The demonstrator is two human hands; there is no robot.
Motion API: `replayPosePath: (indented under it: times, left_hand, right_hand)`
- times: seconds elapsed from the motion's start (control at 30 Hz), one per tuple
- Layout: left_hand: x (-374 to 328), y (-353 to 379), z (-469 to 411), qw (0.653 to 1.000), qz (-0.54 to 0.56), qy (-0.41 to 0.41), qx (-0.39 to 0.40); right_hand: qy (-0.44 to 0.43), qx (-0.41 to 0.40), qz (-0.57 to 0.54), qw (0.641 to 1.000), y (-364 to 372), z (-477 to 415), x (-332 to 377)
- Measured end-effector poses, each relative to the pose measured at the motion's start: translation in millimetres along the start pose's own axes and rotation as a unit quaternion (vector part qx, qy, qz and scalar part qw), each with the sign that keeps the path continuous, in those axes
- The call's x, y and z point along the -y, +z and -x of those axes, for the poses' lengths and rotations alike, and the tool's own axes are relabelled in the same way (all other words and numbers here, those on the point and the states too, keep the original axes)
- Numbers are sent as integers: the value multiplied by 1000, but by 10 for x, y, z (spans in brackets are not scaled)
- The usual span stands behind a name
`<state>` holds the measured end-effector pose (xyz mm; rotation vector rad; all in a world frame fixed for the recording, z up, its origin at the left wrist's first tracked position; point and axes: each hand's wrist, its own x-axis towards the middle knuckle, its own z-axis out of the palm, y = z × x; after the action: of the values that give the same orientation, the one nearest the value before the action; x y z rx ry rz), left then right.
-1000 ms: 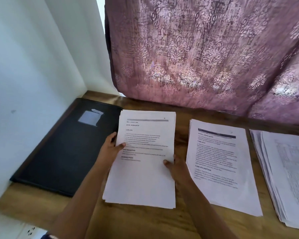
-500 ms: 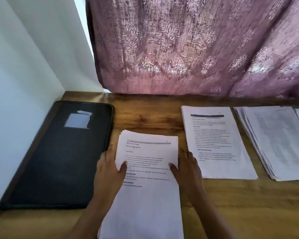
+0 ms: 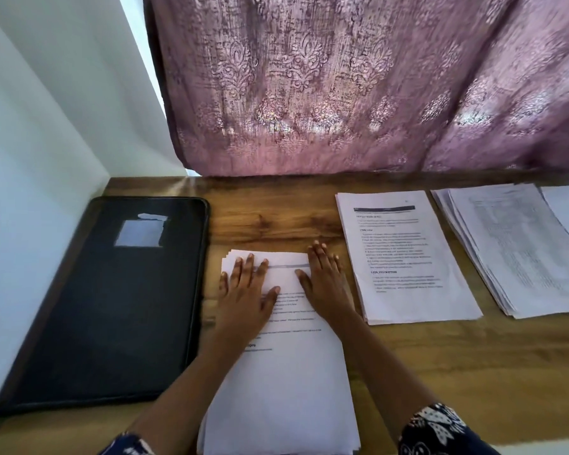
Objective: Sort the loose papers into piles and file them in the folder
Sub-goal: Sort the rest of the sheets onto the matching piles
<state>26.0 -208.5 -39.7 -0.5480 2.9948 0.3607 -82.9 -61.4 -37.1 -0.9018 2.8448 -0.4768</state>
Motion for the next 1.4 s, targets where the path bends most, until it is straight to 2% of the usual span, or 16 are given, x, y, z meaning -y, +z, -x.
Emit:
replayPosePath:
  times: [0.1,0.2,0.3,0.57,0.67,0.73,0.8,0.87,0.93,1.07,1.1,1.17,1.23,1.27,1.33,1.4]
  left_hand:
    - [-8,-13,-7,1000,14,-1,-1]
    - [-6,-2,-8,1000,13,2,-15]
    - [2,28,-12,999,17,3,-27]
    - [19,34,-16,1000,21,6,-17]
    - [37,44,-17,999,28,8,-18]
    - [41,61,-27,1000,22,5,-16]
    - [37,63,-48,1000,22,3,-18]
    - [34,53,-79,999,27,-1,-18]
    - [37,24,-124,999,42,-9,-24]
    - [20,-61,-225,995,68,-29,-62]
    - [11,-78,-248,992,94,-8,-81]
    - [-16,-78,-277,976,174,89,-101]
    - [-35,-35,-297,951,244,171,-84]
    - [-35,-2,-302,943,266,185,-76]
    - [-18,56,-308,933,306,171,-78]
    - [-4,74,-302,922,356,122,-87]
  right_hand:
    - [-31,-41,5,999,-33,158,-1]
    - [-58,4,41,997,53,443,-5]
    - [-36,45,45,997,86,510,-76]
    - [-3,50,2,999,-116,515,29]
    - [101,-17,-96,990,-232,639,94]
    - [202,-68,-210,954,-316,654,69]
    - [247,-64,-298,920,-349,588,8]
    - [238,-58,-326,913,-333,496,-62]
    - [220,-55,-314,922,-304,397,-84]
    - [133,-80,-200,967,-257,338,-78]
    - [94,-85,-158,979,-238,361,-75]
    - [32,-80,-116,989,-184,437,-80]
    - [-11,-95,-113,989,-146,498,-110]
    - [-25,-103,-115,988,-137,518,-134]
    - [-37,-100,-119,987,-151,520,-160]
    - [16,-59,-181,981,-223,478,-170]
